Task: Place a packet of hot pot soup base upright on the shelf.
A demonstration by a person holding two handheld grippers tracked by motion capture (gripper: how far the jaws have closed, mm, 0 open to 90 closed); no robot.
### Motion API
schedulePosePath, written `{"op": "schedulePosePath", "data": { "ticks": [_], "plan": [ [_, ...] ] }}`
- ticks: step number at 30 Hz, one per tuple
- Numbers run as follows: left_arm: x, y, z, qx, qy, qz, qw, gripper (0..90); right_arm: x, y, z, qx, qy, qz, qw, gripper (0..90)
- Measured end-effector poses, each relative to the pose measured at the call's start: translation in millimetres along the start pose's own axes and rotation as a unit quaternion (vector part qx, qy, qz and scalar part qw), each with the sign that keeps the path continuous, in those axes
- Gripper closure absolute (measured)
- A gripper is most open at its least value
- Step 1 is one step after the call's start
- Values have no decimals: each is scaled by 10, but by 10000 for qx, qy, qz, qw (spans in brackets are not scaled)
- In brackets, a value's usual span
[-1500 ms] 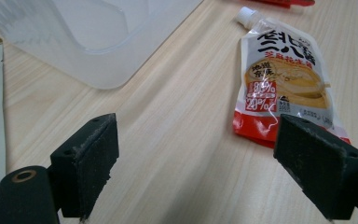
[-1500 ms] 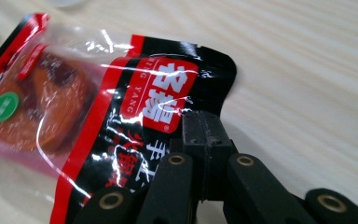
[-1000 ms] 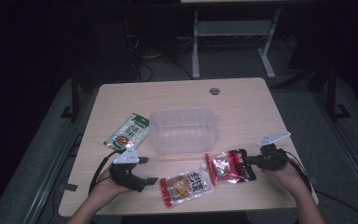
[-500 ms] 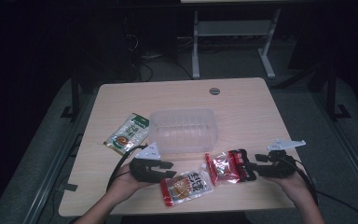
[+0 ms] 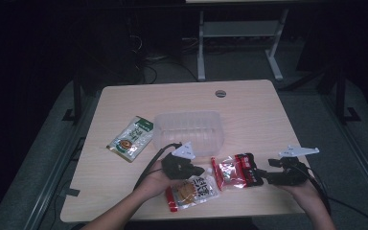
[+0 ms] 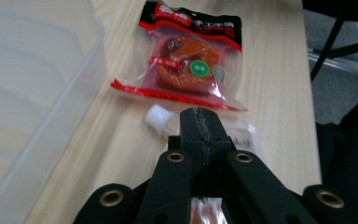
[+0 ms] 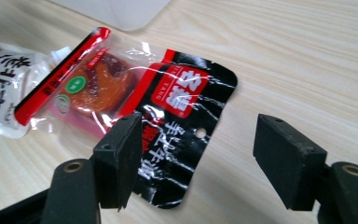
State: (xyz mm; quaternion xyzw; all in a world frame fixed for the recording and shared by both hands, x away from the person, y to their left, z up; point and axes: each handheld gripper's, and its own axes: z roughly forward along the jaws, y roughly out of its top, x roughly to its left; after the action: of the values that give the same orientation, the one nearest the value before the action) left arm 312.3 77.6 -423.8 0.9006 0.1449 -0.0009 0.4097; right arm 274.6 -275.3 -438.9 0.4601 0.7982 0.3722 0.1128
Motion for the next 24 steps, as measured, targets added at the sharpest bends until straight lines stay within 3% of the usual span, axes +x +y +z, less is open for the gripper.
{"op": "schedulePosePath", "data": {
  "ticks": [12,24],
  "plan": [
    [22,164,429,116,-48,198,9997,897,-63,-9,10,-31,14,62,10000,320],
    [42,134,602,380,-29,228,9990,897,-73,-28,-2,-31,4,76,10000,321]
  ]
}}
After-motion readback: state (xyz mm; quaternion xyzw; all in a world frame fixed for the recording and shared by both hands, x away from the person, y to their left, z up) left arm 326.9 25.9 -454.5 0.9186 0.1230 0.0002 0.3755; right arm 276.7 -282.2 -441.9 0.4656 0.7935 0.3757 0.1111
